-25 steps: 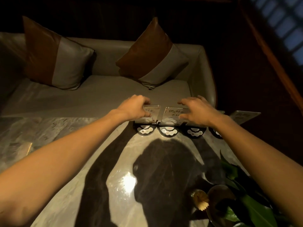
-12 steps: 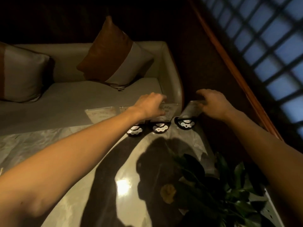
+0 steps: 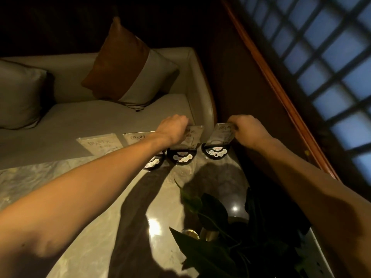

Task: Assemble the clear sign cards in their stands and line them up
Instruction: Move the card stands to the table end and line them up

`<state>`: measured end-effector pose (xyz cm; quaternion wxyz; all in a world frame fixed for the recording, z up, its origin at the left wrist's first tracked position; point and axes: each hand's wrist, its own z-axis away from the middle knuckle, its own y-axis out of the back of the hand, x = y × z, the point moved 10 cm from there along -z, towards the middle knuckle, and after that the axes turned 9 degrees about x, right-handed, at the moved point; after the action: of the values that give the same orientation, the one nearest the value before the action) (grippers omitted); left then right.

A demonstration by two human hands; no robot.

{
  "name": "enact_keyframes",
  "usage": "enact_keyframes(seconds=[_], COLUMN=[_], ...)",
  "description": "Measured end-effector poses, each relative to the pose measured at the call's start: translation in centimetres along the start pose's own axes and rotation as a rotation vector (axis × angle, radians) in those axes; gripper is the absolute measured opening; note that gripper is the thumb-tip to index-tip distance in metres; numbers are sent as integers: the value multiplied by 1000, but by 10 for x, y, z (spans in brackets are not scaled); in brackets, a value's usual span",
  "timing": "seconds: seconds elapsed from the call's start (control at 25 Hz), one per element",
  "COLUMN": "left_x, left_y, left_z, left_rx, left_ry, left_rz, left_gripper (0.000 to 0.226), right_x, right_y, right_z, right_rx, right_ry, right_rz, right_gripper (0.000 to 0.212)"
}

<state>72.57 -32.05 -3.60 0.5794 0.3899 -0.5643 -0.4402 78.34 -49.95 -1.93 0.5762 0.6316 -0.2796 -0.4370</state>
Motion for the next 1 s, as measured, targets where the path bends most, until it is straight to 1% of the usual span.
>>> enact_keyframes(seconds=[0.28, 0.48, 0.72, 1.0], left_x=[0, 13, 20, 10], left_y=[-3, -5, -3, -4], left_z=[-4, -8, -1, -1], left_rx=[4, 39, 72, 75], left_ry=[27, 12, -18, 61], left_rz=[110, 59, 84, 166], left_gripper=[17, 19, 14, 7], right_x=[1, 1, 3, 7], right_y=[0, -1, -1, -2], right_z=[-1, -1, -1, -2], right_rx=[39, 40, 49, 51], right_ry=[18, 28, 39, 42], right_rz=[-37, -57, -81, -90], right_gripper=[21, 19, 18, 21])
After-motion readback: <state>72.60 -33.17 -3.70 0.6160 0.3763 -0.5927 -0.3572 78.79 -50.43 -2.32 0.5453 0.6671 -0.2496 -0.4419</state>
